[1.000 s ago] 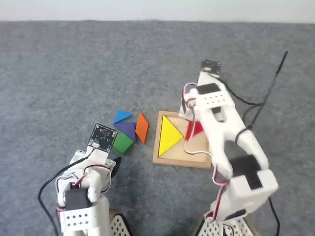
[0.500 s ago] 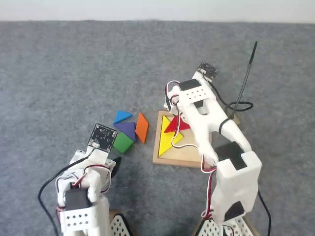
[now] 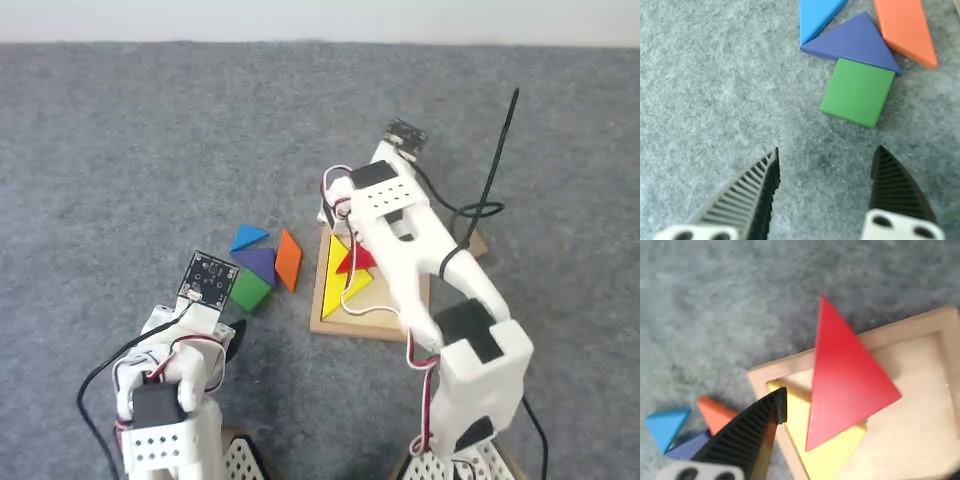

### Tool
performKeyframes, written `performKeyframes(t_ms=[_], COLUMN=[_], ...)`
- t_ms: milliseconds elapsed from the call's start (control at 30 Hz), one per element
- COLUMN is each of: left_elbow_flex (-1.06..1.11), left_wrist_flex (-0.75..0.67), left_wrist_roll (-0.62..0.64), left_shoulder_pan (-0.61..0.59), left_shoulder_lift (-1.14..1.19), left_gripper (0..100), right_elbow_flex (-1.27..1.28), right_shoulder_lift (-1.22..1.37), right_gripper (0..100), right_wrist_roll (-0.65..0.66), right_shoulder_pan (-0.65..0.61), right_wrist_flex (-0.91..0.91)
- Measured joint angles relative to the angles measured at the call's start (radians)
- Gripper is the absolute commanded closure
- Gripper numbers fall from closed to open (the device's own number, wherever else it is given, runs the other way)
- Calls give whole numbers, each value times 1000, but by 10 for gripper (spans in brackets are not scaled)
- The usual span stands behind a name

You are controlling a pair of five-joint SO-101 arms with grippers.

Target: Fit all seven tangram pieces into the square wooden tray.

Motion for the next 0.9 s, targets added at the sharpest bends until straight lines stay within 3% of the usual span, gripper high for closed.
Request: performKeyframes(t_ms=[100, 200, 367, 433, 600, 900], left_elbow_flex=[0, 0, 0, 0, 0, 0], left_wrist_flex=[0, 0, 0, 0, 0, 0], left_wrist_roll=[0, 0, 0, 0, 0, 0], left_shoulder_pan=[0, 0, 0, 0, 0, 0], left_shoulder_lift=[0, 0, 0, 0, 0, 0], left_gripper=[716, 716, 716, 716, 716, 716], right_elbow_flex=[-8, -72, -123, -133, -137, -138], right_shoulder_lift=[-21, -23, -11, 31, 135, 150], right_gripper=[421, 433, 652, 729, 812, 900], right_wrist_roll=[104, 358, 939, 1068, 1189, 1177], right_shoulder_pan=[-12, -12, -12, -14, -14, -15], right_wrist_flex=[3, 11, 40, 40, 37, -26])
